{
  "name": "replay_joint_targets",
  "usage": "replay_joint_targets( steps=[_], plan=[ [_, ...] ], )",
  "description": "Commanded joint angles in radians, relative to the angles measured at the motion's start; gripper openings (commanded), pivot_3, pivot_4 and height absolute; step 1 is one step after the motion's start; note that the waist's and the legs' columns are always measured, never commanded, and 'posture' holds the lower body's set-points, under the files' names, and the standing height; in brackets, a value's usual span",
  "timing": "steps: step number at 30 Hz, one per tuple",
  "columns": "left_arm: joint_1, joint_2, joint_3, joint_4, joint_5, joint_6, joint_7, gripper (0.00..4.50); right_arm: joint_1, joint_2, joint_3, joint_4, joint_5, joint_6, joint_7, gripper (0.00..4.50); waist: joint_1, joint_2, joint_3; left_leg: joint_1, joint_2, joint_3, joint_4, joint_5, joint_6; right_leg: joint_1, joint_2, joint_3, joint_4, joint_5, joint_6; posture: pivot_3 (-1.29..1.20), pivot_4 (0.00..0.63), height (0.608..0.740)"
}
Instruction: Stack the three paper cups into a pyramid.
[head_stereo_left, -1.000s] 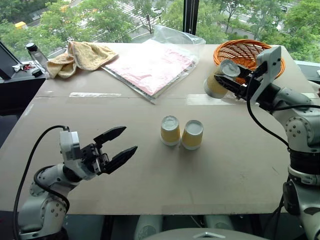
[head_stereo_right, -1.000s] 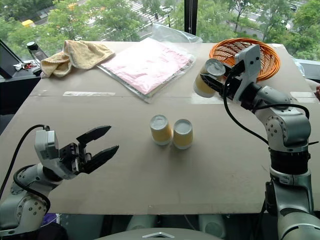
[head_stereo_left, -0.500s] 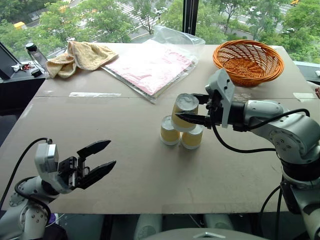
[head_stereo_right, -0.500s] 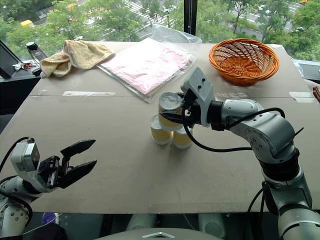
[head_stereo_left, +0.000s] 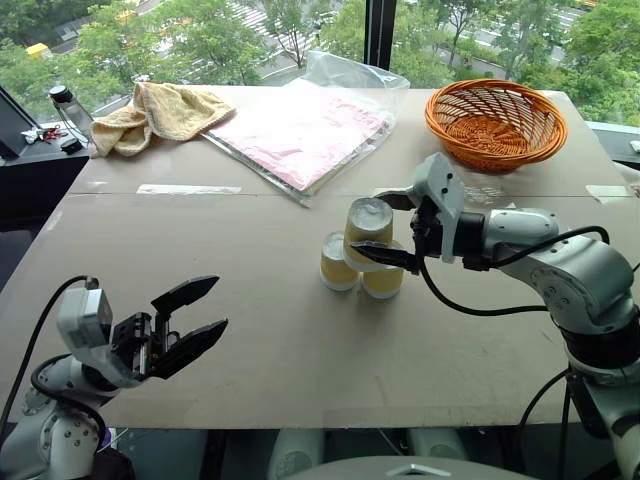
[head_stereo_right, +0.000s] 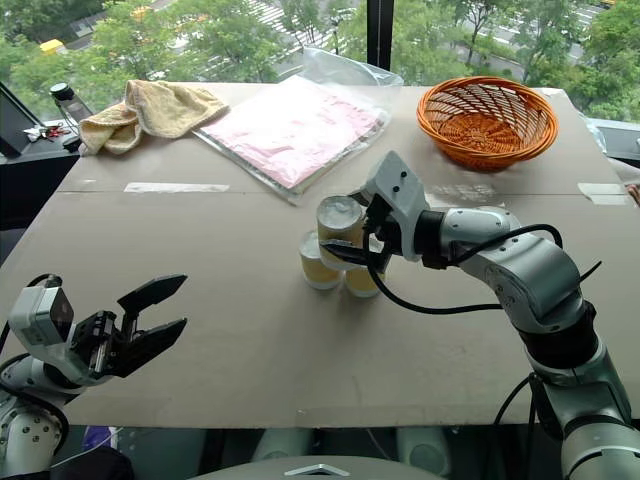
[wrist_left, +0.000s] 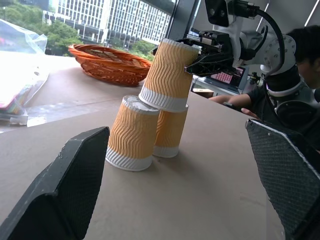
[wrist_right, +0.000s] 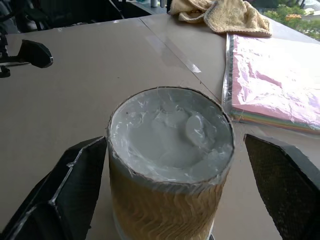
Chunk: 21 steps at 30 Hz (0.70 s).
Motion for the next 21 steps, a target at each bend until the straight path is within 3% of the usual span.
replay_joint_targets(
  steps=[1, 6, 13, 17, 21],
  plan=[
    [0.012, 0.002, 0.020, -0.044, -0.024, 0.012, 0.014, 4.50, 0.070, -0.047, -0.150, -0.091, 0.049, -0.094, 0.061, 4.45, 0.003, 0.000, 0.000, 0.000, 0.000, 0.000, 0.000, 0.000, 0.000, 0.000, 0.000, 0.000, 0.000, 0.000, 0.000, 0.00, 0.150, 0.740],
    [0.026, 0.013, -0.025, -0.038, 0.064, 0.020, 0.090, 4.50, 0.301, -0.137, -0.312, -0.163, 0.068, -0.192, 0.144, 4.45, 0.012, -0.001, 0.000, 0.000, 0.000, 0.000, 0.000, 0.000, 0.000, 0.000, 0.000, 0.000, 0.000, 0.000, 0.000, 0.00, 0.150, 0.740],
    [0.048, 0.035, -0.061, -0.018, 0.233, -0.014, 0.215, 4.50, 0.853, -0.169, -0.585, -0.222, 0.073, -0.321, 0.317, 4.45, 0.027, -0.004, -0.002, 0.001, 0.000, 0.000, 0.000, 0.000, 0.000, 0.002, 0.000, -0.001, 0.000, -0.001, -0.001, 0.00, 0.150, 0.740],
    [0.059, 0.061, -0.083, -0.010, 0.286, -0.004, 0.235, 4.50, 1.067, -0.138, -0.631, -0.178, -0.005, -0.453, 0.377, 4.45, 0.021, -0.005, -0.002, 0.002, 0.000, 0.001, 0.001, 0.000, 0.000, 0.002, 0.000, 0.000, -0.001, -0.003, 0.003, 0.00, 0.150, 0.740],
    [0.042, 0.081, -0.121, -0.009, 0.328, -0.002, 0.259, 4.50, 1.115, -0.120, -0.617, -0.146, -0.031, -0.510, 0.371, 4.45, 0.016, -0.007, -0.003, 0.005, 0.002, 0.004, 0.002, 0.000, 0.000, 0.003, 0.000, 0.002, 0.000, -0.003, 0.003, 0.00, 0.150, 0.740]
  ],
)
